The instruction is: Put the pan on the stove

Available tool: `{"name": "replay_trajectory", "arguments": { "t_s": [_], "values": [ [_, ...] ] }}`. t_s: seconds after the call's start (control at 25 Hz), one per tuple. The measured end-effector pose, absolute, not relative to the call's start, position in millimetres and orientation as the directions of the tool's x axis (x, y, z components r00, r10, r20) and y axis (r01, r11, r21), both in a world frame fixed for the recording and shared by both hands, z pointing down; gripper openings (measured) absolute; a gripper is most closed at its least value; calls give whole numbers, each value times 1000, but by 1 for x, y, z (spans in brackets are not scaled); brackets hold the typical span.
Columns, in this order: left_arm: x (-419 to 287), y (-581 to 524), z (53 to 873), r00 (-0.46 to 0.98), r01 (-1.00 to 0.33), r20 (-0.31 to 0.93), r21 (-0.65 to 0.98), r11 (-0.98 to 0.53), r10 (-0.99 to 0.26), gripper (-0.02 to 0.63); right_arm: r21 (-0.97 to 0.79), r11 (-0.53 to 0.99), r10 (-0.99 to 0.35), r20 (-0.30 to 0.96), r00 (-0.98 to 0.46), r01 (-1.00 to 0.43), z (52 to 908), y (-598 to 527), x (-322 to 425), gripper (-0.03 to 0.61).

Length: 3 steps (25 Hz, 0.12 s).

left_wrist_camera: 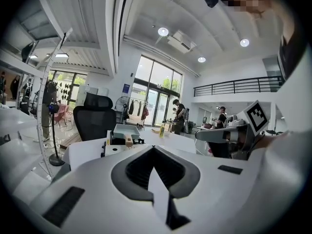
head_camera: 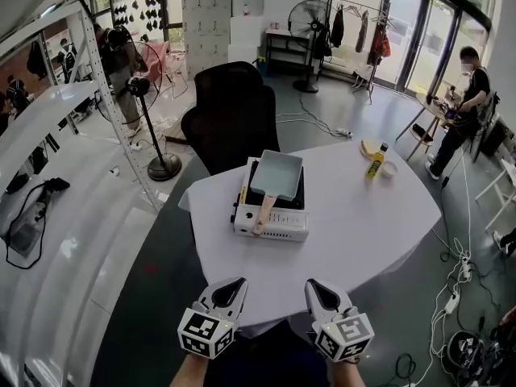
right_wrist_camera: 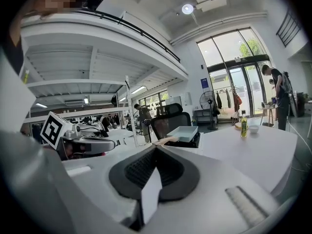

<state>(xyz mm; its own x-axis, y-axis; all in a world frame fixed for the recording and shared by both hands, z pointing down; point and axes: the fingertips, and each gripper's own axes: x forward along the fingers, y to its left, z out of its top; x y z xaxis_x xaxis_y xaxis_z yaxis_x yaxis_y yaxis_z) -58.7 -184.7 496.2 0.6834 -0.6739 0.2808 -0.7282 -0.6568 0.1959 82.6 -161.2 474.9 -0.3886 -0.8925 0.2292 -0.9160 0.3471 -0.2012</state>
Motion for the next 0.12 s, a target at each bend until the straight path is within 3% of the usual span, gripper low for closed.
{"name": "replay_trajectory", "arguments": {
  "t_s": [0.12],
  "values": [
    [-61,-185,498,683,-728,285,192,-658,-673,9,-203,350,-890,232,-392,-914,476,-162,80,2]
  ]
}}
